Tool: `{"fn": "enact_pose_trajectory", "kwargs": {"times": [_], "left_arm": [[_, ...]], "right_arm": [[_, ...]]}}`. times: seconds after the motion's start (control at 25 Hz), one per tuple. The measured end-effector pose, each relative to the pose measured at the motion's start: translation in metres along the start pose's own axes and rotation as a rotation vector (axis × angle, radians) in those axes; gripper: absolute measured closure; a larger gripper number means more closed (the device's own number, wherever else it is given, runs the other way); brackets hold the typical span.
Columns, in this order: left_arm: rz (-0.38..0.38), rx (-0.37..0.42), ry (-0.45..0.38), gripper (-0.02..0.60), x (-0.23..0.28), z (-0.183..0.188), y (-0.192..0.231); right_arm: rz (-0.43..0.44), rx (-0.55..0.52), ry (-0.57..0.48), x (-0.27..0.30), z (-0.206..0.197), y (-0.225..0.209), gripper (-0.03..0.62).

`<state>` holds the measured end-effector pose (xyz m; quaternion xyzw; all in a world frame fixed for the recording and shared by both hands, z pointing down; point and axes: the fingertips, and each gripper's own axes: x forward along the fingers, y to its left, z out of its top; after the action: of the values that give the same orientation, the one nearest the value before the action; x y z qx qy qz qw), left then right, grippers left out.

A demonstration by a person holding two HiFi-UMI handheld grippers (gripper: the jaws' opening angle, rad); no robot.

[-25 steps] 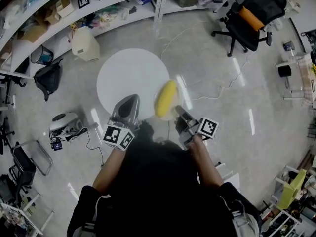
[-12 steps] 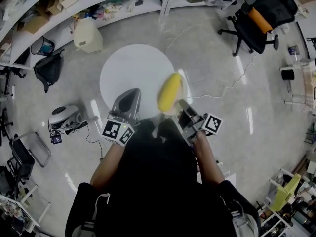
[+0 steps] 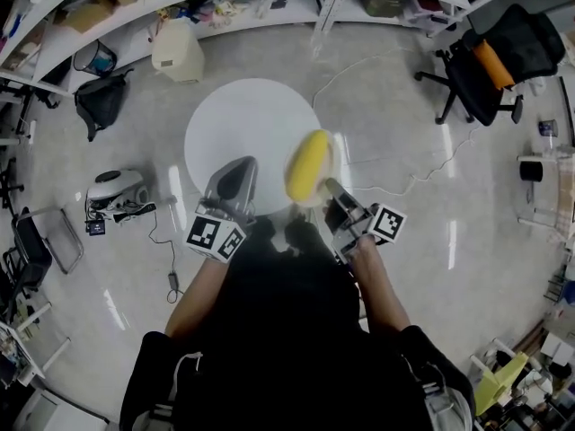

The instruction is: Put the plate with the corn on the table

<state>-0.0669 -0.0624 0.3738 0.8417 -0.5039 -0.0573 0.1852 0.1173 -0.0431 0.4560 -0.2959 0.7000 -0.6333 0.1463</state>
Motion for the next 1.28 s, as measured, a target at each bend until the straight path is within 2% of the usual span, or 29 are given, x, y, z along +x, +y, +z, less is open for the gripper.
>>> {"fn": "enact_pose_trajectory", "kwargs": {"times": [0.32, 0.72, 1.28], "left_arm": [[0.079, -0.026, -0.013, 0.577, 0.006, -0.016, -0.007], [0.141, -0.026, -0.027, 0.577, 0.02, -0.026, -0.002], [0.17, -0.046, -0.012, 0.577, 0.032, -0.052, 0.015]], "right_arm": [[0.029, -0.031, 0.092, 0.004, 0.017, -0.006, 0.551], [0.032, -0.015, 0.143, 0.008, 0.032, -0.029, 0.551], [0.039, -0.035, 0.203, 0.037, 0.035, -0.065, 0.551]]}}
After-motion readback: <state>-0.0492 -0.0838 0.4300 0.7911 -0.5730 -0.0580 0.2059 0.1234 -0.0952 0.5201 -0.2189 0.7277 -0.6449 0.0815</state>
